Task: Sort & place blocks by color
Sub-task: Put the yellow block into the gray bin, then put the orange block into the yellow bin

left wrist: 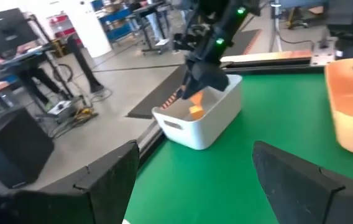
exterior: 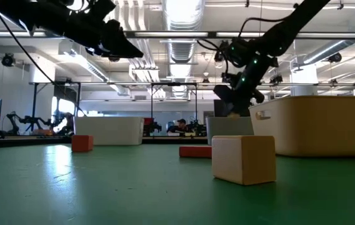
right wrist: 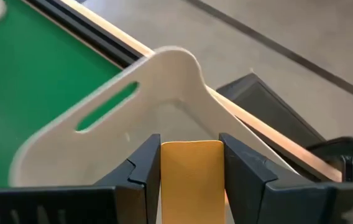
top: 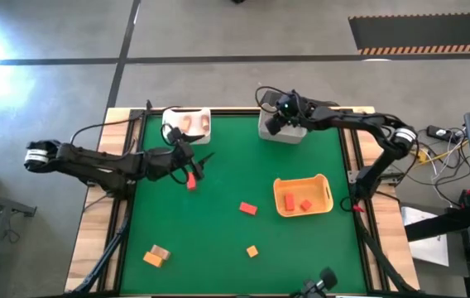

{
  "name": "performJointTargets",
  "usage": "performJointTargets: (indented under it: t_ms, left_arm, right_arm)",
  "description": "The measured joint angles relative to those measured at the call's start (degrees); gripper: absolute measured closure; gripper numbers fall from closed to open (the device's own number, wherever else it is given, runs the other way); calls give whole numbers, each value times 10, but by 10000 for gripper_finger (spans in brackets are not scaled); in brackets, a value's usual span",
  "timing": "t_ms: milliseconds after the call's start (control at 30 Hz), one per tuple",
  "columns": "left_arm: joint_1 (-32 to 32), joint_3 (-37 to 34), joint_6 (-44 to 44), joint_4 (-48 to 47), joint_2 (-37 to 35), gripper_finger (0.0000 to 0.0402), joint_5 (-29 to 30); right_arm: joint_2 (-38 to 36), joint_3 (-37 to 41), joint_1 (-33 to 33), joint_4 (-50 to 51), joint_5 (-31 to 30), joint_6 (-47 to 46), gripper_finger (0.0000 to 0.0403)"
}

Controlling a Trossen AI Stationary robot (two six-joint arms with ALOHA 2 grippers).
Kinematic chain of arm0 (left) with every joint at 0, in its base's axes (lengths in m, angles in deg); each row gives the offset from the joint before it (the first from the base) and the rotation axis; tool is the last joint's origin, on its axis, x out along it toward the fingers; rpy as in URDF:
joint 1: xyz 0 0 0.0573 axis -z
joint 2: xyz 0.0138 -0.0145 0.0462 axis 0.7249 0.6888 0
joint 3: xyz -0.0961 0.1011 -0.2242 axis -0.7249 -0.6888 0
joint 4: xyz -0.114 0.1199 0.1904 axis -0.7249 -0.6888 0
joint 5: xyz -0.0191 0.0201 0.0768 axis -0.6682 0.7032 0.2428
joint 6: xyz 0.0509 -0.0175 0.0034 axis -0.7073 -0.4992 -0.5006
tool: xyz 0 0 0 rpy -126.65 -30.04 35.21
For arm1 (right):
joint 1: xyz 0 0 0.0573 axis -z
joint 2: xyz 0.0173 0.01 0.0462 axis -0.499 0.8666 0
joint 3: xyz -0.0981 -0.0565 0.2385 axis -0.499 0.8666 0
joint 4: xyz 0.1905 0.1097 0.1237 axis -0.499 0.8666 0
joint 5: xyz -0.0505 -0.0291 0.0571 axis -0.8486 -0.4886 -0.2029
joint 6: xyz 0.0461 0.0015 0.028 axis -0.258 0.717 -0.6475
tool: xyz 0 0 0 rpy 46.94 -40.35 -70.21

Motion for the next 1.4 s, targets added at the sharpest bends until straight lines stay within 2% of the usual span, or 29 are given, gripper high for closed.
performJointTargets:
  t_ms: [133,367,567,800,1167,1400]
  left_arm:
    - [-13,-19,16,0,-15,107,7]
    - [-20,-29,26,0,-33,107,77]
    - [-37,-29,23,15,-41,107,80]
    - [-73,-26,20,58,-40,107,80]
    - [-112,-17,-64,184,-41,107,79]
    - [-114,-17,-38,181,-38,107,73]
  right_arm:
    - [13,-4,10,2,0,0,286]
    - [20,-6,13,2,0,17,286]
    - [20,-6,15,-1,0,28,256]
    - [16,-6,19,-2,-1,56,249]
    - [-18,-6,30,4,0,84,193]
    - [-68,-6,29,6,21,106,197]
